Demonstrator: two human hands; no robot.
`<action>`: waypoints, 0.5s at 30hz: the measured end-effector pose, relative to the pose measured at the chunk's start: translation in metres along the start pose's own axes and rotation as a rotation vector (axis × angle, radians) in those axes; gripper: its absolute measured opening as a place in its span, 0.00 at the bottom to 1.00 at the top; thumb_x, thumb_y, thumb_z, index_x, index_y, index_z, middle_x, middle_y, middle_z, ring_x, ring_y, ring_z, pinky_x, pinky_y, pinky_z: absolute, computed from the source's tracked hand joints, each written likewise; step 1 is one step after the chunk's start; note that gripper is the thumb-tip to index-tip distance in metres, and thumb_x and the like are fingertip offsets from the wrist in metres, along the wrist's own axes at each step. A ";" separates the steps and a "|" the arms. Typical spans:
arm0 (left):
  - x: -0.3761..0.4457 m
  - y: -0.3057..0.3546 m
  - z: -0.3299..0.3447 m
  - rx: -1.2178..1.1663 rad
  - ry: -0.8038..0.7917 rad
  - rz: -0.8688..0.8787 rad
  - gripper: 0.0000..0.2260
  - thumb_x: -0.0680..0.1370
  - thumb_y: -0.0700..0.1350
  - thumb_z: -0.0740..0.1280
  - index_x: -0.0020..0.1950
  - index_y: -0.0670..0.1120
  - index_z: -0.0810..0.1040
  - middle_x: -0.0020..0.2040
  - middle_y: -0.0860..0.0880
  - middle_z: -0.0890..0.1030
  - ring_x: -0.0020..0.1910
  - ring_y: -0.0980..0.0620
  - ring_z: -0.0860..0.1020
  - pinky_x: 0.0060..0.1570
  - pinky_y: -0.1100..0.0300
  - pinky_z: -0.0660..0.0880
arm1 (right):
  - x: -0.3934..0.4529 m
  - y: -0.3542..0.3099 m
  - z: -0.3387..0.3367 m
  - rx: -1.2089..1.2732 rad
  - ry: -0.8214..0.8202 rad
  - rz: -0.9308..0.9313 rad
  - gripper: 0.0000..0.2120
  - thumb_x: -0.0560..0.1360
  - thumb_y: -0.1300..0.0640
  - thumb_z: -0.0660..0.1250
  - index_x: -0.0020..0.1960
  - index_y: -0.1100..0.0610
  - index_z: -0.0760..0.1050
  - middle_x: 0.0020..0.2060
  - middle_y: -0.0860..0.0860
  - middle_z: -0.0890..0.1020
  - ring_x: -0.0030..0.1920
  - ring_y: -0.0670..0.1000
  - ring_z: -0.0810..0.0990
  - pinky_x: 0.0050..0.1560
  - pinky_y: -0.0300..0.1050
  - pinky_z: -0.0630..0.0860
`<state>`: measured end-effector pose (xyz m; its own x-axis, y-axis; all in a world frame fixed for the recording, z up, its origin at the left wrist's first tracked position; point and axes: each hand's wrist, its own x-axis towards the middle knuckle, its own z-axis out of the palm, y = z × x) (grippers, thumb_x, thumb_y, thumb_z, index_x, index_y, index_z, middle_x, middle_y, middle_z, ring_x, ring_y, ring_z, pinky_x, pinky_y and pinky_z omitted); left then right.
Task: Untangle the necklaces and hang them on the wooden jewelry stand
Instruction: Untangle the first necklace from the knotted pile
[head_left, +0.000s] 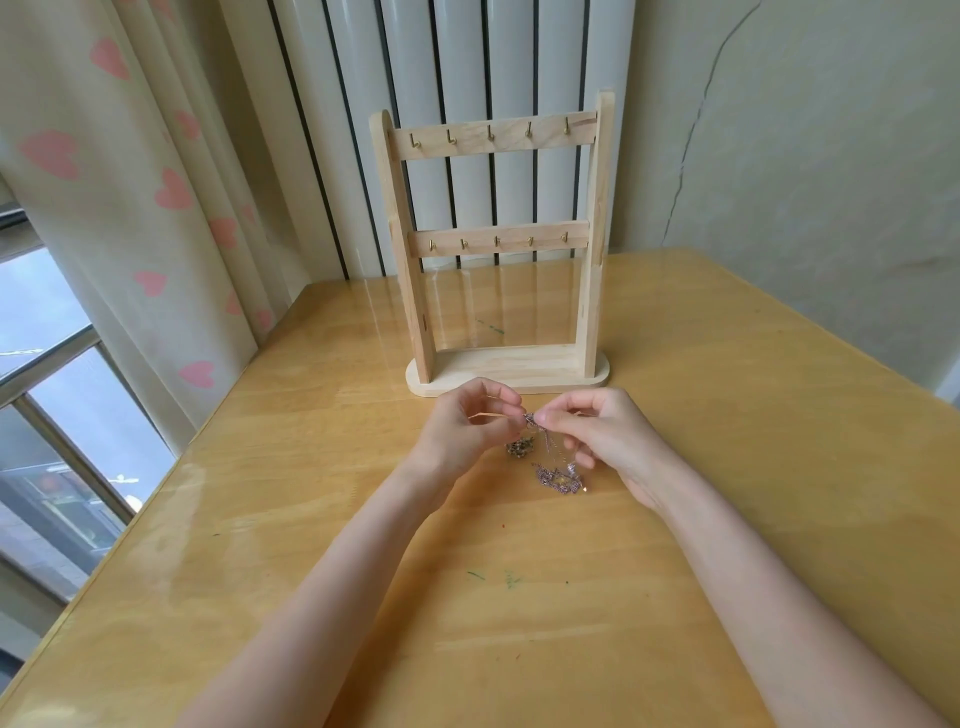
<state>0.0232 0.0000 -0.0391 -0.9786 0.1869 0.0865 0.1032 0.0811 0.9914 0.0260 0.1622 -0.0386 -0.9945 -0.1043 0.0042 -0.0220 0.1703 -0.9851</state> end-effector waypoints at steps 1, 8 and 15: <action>0.000 0.000 0.000 0.019 -0.004 0.014 0.07 0.73 0.32 0.68 0.46 0.43 0.76 0.38 0.49 0.78 0.35 0.60 0.78 0.43 0.66 0.77 | 0.000 0.000 0.001 0.014 0.019 -0.004 0.03 0.72 0.62 0.70 0.40 0.61 0.80 0.32 0.51 0.76 0.29 0.46 0.68 0.23 0.36 0.63; 0.001 -0.001 0.002 0.100 -0.023 0.028 0.06 0.74 0.34 0.67 0.43 0.45 0.78 0.37 0.49 0.77 0.34 0.62 0.76 0.39 0.70 0.75 | 0.005 0.001 -0.001 0.080 0.127 0.019 0.05 0.74 0.60 0.68 0.40 0.59 0.79 0.28 0.52 0.71 0.23 0.47 0.65 0.24 0.37 0.63; 0.000 0.002 0.002 0.142 0.019 0.037 0.05 0.75 0.38 0.68 0.43 0.47 0.79 0.40 0.49 0.78 0.36 0.59 0.75 0.37 0.69 0.73 | 0.005 0.000 0.002 0.155 0.052 -0.012 0.06 0.76 0.63 0.64 0.40 0.60 0.76 0.32 0.55 0.73 0.27 0.48 0.69 0.21 0.36 0.63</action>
<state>0.0241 0.0024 -0.0375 -0.9766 0.1742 0.1258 0.1620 0.2127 0.9636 0.0213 0.1601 -0.0393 -0.9983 -0.0535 0.0211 -0.0220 0.0160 -0.9996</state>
